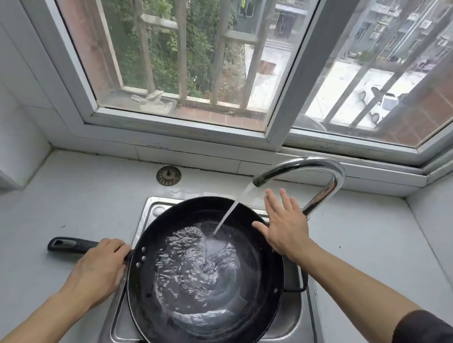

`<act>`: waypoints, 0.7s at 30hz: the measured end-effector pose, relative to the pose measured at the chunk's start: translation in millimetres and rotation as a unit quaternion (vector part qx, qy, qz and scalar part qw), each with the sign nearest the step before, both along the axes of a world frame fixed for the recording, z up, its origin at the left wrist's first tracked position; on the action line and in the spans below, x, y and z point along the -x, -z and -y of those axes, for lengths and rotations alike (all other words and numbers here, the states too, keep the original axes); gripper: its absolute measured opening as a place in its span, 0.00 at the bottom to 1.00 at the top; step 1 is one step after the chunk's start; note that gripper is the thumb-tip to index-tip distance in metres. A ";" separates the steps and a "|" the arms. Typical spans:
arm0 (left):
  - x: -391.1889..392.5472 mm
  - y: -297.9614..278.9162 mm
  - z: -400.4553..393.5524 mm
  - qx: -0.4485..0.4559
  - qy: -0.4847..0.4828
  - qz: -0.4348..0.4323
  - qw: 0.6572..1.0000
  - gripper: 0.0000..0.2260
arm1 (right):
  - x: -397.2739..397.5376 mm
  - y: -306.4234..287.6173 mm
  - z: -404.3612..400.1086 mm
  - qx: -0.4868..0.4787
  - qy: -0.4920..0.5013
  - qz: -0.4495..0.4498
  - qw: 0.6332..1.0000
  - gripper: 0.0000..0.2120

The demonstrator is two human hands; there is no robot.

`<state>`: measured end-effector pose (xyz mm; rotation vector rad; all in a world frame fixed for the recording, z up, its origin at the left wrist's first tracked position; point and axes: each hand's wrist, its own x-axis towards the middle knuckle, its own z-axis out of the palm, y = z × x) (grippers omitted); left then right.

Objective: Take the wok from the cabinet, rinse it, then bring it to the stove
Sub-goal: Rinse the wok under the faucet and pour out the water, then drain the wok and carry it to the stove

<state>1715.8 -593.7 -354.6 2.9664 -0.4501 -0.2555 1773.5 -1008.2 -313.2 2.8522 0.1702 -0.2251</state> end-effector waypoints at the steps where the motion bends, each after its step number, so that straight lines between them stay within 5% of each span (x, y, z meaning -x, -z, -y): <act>1: -0.2 -0.1 0.1 -0.002 -0.003 -0.002 1.000 0.15 | -0.9 -1.6 1.1 0.011 0.003 0.003 1.000 0.42; 10: 0.9 -4.2 4.9 -0.002 -0.020 -0.014 1.000 0.10 | -6.9 -9.3 1.4 0.037 0.009 -0.015 0.999 0.42; 21: -0.6 -4.3 2.8 -0.011 -0.008 -0.013 1.000 0.11 | 14.4 -15.4 4.3 -0.051 0.002 -0.004 0.999 0.34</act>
